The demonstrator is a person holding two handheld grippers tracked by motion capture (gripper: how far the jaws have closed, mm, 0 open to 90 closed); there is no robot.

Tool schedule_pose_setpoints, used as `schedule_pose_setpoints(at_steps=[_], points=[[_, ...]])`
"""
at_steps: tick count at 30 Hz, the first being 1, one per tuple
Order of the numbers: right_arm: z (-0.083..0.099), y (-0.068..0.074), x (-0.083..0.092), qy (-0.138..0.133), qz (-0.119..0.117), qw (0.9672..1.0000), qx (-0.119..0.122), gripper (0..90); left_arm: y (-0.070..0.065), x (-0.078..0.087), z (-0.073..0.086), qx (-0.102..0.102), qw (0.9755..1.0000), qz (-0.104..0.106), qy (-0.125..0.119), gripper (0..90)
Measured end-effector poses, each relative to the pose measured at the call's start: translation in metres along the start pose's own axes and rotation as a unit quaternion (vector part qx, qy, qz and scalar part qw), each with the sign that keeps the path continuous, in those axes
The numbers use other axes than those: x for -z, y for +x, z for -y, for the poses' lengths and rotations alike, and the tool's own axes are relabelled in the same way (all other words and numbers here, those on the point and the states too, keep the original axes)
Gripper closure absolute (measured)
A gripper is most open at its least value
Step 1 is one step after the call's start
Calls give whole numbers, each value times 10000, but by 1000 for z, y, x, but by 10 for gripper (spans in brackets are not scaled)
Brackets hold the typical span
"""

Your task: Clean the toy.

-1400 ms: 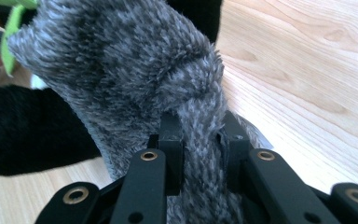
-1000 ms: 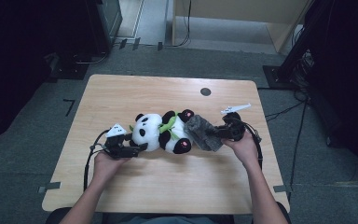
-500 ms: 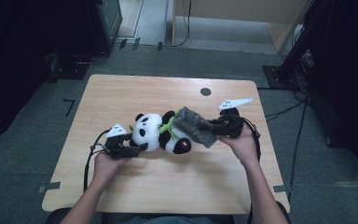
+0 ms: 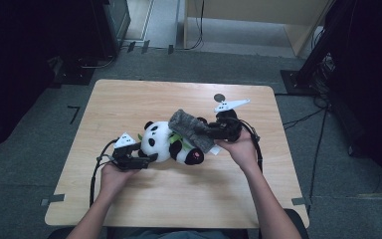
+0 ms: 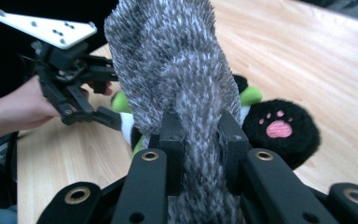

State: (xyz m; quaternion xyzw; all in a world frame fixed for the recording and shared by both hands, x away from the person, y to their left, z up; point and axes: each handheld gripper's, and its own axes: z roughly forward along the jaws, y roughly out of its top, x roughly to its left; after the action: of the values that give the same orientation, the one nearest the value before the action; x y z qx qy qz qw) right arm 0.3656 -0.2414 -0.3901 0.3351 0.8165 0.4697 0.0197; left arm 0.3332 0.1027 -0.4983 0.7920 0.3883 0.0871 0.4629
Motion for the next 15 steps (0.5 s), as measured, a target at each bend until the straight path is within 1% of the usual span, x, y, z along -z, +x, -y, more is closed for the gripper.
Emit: schedule_pose_setpoints(at_steps=[2,4,5,6,7,9,11,15], points=[[5,-3,-8,105,81,9999,-73,769,0,0,0,2,10000,-4,1,204],[8,-6,-13,220,134,9996,-94,769,0,0,0,6,10000,2,4,204],[11,-7,-15,221,125,9996,-148,768,0,0,0,9,10000,5,3,204],[13,-8,-15,192,127,9996,-144,767,0,0,0,21,10000,12,0,204],[17,-10,-16,242,226,9994,-143,767,0,0,0,15,10000,10,-2,204],[19,-12,-16,272,260,9992,-127,766,0,0,0,-14,10000,7,-6,205],[23,-17,-14,304,229,9989,-264,765,0,0,0,-6,10000,16,-2,204],[25,-18,-11,384,287,9986,-244,767,0,0,-1,-6,10000,22,22,204]])
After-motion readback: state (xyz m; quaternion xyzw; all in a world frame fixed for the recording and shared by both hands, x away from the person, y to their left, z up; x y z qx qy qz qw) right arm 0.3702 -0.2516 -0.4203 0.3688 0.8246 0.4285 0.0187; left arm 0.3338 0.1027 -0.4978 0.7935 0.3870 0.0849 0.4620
